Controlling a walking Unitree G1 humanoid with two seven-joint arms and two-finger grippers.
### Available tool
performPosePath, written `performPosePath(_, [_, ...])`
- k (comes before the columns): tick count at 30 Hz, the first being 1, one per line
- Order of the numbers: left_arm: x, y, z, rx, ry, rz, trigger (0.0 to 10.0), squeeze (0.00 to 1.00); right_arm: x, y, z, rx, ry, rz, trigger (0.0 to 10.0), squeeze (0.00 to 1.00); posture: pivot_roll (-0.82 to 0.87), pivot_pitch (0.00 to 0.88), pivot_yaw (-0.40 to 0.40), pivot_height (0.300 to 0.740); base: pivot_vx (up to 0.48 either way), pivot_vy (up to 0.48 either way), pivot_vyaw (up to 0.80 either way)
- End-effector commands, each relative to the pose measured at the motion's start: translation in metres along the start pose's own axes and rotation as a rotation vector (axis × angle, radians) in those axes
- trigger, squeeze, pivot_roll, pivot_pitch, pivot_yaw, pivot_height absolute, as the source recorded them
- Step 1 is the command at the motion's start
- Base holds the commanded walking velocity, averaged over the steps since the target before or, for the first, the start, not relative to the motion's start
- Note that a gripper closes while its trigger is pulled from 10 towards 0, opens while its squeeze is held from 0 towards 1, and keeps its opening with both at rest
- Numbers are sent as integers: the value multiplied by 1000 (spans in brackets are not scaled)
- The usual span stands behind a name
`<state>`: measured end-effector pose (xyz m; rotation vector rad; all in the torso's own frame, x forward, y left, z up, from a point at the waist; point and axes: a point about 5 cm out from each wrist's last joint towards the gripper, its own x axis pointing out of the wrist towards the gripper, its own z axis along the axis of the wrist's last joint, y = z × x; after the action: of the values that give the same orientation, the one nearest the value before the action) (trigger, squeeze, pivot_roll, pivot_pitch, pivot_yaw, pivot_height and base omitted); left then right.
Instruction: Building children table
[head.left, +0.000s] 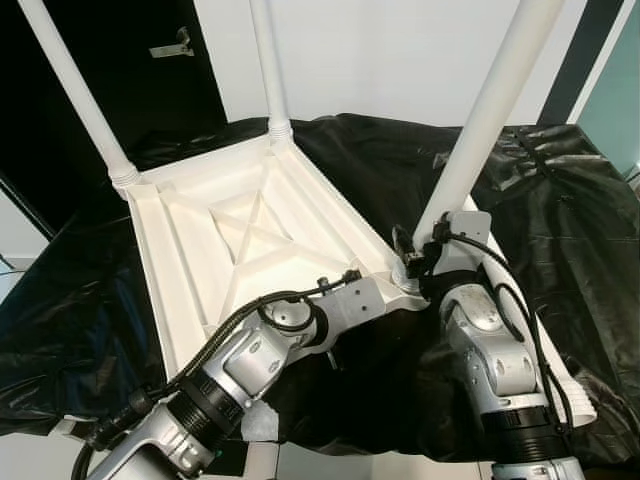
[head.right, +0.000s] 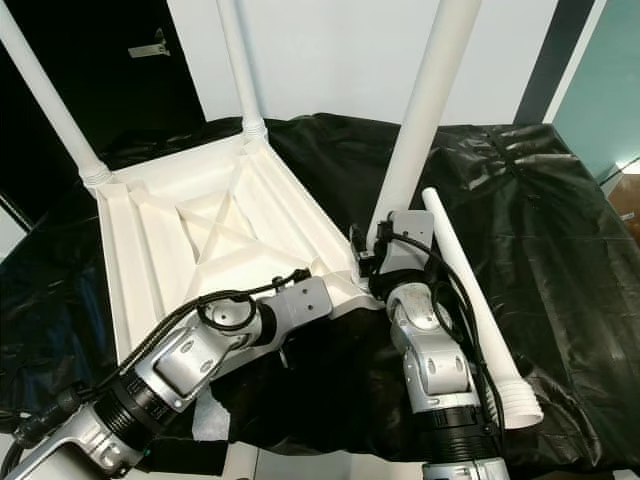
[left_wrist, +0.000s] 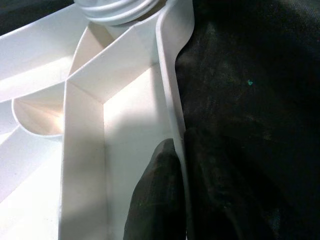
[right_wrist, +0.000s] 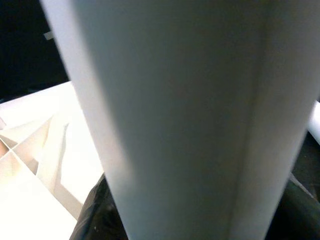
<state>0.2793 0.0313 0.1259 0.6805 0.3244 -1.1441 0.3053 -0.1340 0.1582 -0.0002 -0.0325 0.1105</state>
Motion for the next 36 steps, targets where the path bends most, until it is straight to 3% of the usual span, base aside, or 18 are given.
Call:
performPosePath(1, [-1, 3, 1, 48, 4, 24, 10000, 0, -7, -7, -28, -4, 147, -37, 10000, 0, -62, 12, 30, 740, 0, 0, 0])
performPosePath(6, [-1, 5, 0, 56, 8, 35, 10000, 0, -10, -4, -26, -66, 140, -7, 10000, 0, -63, 11, 29, 740, 0, 0, 0])
performPosePath(12, [0, 8, 0, 53, 4, 44, 10000, 0, -14, -3, -31, -27, 160, -15, 10000, 0, -67, 1, 30, 740, 0, 0, 0])
performPosePath(19, [1, 9, 1, 55, -1, 48, 10000, 0, -10, -12, -34, -56, 163, -11, 10000, 0, -67, 0, 33, 740, 0, 0, 0])
performPosePath(27, [-1, 12, 1, 58, -3, 57, 10000, 0, -11, -11, -39, -250, 93, 274, 10000, 0, -54, 4, 36, 740, 0, 0, 0])
performPosePath(36, [-6, 15, -1, 54, 0, 72, 10000, 0, -15, -10, -43, -299, 60, 430, 10000, 0, -39, 9, 41, 740, 0, 0, 0])
